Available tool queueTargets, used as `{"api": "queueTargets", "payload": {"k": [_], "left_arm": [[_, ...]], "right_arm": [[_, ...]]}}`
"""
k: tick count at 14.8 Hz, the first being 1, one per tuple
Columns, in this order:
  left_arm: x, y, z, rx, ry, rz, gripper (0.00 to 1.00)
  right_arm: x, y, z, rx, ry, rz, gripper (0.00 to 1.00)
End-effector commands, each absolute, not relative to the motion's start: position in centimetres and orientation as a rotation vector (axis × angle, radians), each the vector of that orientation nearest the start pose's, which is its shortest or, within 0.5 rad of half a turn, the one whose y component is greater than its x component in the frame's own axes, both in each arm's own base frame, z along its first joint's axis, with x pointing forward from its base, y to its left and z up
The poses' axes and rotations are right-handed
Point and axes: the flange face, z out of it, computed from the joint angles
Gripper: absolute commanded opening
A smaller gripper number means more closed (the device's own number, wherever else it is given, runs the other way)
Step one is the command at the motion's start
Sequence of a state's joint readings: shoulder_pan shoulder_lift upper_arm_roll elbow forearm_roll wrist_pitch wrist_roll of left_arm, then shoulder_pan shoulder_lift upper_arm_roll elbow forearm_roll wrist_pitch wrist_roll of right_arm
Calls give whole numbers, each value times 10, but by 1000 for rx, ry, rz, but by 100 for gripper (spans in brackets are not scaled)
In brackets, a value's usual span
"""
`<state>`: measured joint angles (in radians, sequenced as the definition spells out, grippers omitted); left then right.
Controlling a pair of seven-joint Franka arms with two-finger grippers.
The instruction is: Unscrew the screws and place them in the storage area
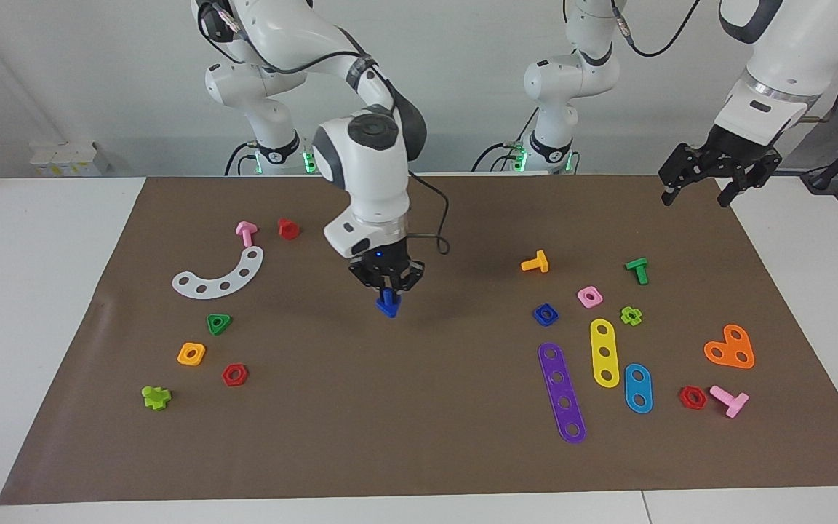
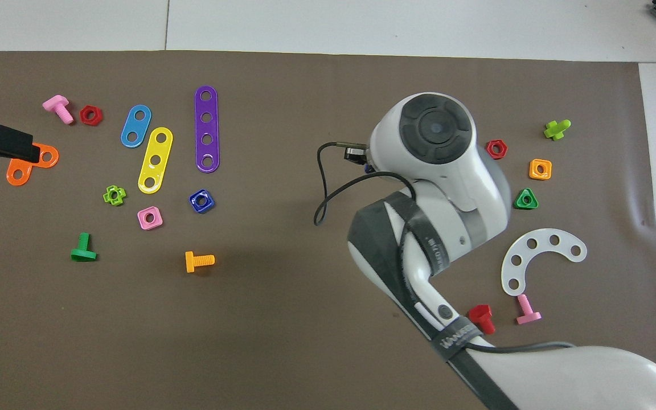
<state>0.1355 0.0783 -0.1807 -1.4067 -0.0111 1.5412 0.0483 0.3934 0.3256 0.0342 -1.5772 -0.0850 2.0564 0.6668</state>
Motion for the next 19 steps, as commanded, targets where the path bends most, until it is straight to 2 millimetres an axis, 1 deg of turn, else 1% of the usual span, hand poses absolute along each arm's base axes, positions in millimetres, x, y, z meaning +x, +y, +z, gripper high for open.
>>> {"api": "queueTargets", "payload": {"k": [1, 2, 3, 4, 6, 7, 9, 10, 11, 12, 13, 15, 16, 18, 19], "left_arm": [[569, -10, 658, -3143, 118, -121, 100], [568, -12, 660, -3140, 123, -126, 100], [568, -10, 660, -3137, 113, -128, 100], [567, -10, 658, -3136, 118, -121, 100], [566, -11, 653, -3138, 118, -96, 100], [564, -12, 653, -3138, 118, -89, 100], [559, -11, 646, -3138, 132, -70, 100], [557, -9, 642, -3139, 125, -58, 100], [556, -8, 639, -3139, 125, -53, 100], [555, -6, 639, -3139, 118, -60, 100], [552, -5, 637, -3141, 106, -32, 100], [551, -6, 638, -3141, 104, -31, 100], [551, -5, 637, -3141, 101, -29, 100], [551, -1, 637, -3141, 89, -29, 100], [551, -1, 637, -3141, 89, -29, 100]], "right_arm": [[613, 193, 466, -3128, 277, -222, 0], [617, 169, 464, -3137, 250, -211, 0], [620, 148, 457, -3146, 238, -194, 0], [618, 126, 450, -3140, 233, -173, 0], [614, 83, 423, -3076, 218, -133, 0], [610, 68, 409, -3059, 196, -130, 0], [603, 48, 382, -3066, 163, -133, 0], [599, 41, 371, -3069, 152, -137, 0], [594, 39, 358, -3071, 147, -136, 0], [592, 38, 350, -3070, 147, -150, 0], [591, 35, 344, -3071, 148, -157, 0], [588, 23, 330, -3074, 155, -141, 0], [588, 20, 324, -3075, 158, -139, 0], [590, 19, 319, -3072, 172, -164, 0], [590, 19, 313, -3072, 179, -152, 0]]}}
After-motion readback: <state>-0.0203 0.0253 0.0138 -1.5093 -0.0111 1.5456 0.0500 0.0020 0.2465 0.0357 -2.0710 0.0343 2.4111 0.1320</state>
